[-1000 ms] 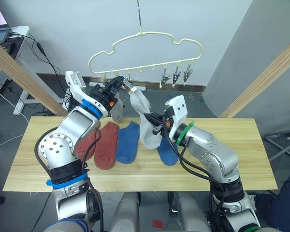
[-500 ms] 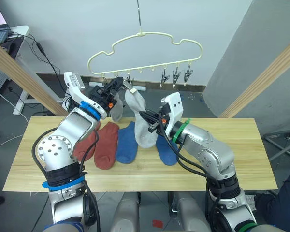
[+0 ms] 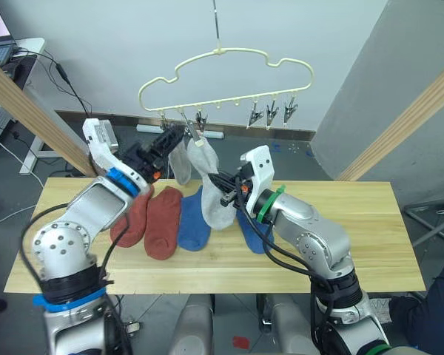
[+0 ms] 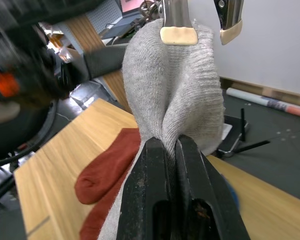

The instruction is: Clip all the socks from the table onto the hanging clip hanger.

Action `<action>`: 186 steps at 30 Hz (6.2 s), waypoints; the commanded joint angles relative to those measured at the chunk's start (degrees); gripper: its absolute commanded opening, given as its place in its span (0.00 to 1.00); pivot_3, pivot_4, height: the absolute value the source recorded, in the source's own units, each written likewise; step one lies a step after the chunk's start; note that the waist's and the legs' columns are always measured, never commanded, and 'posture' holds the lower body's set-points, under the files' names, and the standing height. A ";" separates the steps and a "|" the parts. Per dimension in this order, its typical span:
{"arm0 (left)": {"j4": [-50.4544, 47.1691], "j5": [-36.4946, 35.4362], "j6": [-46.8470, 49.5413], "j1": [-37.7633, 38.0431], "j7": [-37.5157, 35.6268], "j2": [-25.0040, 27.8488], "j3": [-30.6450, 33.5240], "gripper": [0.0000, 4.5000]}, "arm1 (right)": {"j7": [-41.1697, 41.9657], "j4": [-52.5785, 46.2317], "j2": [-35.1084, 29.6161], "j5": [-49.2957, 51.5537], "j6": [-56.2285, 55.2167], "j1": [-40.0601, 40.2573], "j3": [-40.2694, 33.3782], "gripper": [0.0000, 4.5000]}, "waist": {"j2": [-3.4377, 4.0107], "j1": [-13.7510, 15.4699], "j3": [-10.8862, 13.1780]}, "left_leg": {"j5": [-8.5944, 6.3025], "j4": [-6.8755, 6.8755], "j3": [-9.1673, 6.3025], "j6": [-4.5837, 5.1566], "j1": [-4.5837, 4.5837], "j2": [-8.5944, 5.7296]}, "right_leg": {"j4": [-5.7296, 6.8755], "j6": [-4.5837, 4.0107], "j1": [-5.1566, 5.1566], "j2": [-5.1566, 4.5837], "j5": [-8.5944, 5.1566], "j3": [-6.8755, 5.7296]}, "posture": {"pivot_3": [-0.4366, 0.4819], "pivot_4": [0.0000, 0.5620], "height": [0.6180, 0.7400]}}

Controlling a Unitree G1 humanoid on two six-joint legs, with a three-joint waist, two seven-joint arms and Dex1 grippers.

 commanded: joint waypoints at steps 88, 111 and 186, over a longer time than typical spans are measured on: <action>15.58 57.39 -38.02 -11.98 -25.94 -19.78 -16.84 0.43 | 8.49 -17.81 -27.77 16.18 -0.30 -5.03 -15.35 1.00 | -0.05 -0.32 -0.03 | -0.04 0.33 0.07 0.23 -0.14 -0.06 | 0.05 -0.11 0.06 -0.01 0.16 -0.04 | 0.60 0.54 1.00; 18.99 59.40 -41.10 -14.48 -26.78 -19.57 -17.08 0.43 | 8.42 -16.48 -27.88 16.25 -0.71 -5.48 -16.11 1.00 | -0.06 -0.34 -0.03 | -0.04 0.34 0.07 0.25 -0.15 -0.06 | 0.05 -0.11 0.06 -0.01 0.17 -0.03 | 0.60 0.56 1.00; 13.29 18.48 5.25 -17.25 -9.41 -20.93 9.10 0.03 | 5.44 4.06 -27.26 -29.47 -33.26 11.87 7.39 0.00 | -0.08 -1.04 -0.04 | 0.07 0.38 0.21 0.19 0.15 0.01 | 0.15 0.13 0.19 0.02 0.29 0.09 | 0.63 0.55 1.00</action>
